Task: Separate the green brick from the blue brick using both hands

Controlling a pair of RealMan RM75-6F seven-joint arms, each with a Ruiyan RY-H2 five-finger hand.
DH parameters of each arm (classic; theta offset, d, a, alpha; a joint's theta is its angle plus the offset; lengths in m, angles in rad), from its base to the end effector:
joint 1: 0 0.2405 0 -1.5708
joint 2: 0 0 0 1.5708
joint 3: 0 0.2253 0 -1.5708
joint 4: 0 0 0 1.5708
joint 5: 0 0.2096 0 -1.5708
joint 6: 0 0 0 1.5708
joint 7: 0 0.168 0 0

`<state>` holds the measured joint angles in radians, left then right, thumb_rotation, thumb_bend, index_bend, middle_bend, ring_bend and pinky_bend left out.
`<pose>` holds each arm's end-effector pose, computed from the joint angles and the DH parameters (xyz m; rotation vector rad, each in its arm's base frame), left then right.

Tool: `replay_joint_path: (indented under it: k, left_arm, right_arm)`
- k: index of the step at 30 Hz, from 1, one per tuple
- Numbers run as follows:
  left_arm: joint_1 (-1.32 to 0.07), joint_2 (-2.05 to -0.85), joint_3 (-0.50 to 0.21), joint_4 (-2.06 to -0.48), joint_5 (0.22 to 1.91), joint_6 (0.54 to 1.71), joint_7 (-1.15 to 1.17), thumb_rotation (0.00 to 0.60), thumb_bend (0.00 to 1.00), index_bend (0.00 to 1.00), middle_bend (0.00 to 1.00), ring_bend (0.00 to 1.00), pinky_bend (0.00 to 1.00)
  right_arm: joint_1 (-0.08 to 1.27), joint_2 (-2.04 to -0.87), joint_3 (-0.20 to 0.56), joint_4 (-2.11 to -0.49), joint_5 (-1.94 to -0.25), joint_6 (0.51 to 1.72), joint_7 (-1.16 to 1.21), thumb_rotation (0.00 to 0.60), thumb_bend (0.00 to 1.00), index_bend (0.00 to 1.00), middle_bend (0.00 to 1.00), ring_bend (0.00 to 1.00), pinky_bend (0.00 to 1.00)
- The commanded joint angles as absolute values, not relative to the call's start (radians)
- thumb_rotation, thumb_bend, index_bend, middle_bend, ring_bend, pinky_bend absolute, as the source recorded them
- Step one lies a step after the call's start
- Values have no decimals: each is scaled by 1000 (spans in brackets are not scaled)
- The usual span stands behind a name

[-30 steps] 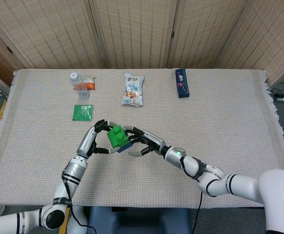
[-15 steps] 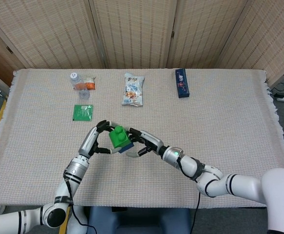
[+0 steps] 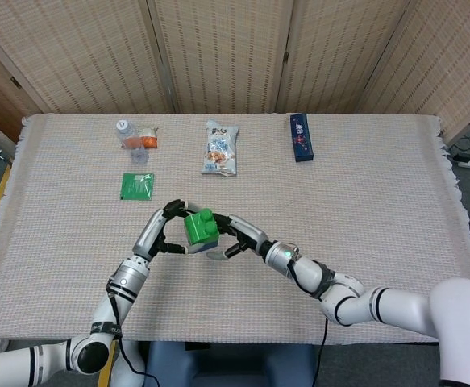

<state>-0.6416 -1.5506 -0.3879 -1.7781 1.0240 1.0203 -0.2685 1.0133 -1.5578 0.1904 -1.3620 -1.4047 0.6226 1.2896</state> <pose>-0.0565 0.3282 0.0079 -1.2916 -1.8339 -1.6010 -0.0333 -0.3527 -0.0663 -1.5509 2.3372 -1.2928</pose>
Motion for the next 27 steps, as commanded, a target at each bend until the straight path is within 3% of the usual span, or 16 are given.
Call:
replay_joint_path:
  k: [1,5,15,27]
  left_arm:
    - [-644,-1552,-388,-1775,1021,1020,-268,600,241,634,829,410,82]
    - [-642,-1552,-383,-1773,1018,1019,-272,600,241,634,829,410,82]
    - [-638,-1556,-374,-1771,1021,1029,-278,600,241,637,833,412,82]
    - [-644,-1570,-385,-1768,1012,1036,-286,600,241,638,834,412,82]
  right_arm:
    - [1011,-1572,201,-1353,-1388,621,1273,600,314,331,181,224,235]
    - [1006,-1599,221,-1337,-1353,620,1248,600,313,472,271,280,278]
    - [980,-1640,262,-1326,-1294,640,1174,600,314,703,446,424,378]
    - [955,-1666,294,-1331,-1234,645,1055,600,313,813,558,541,443]
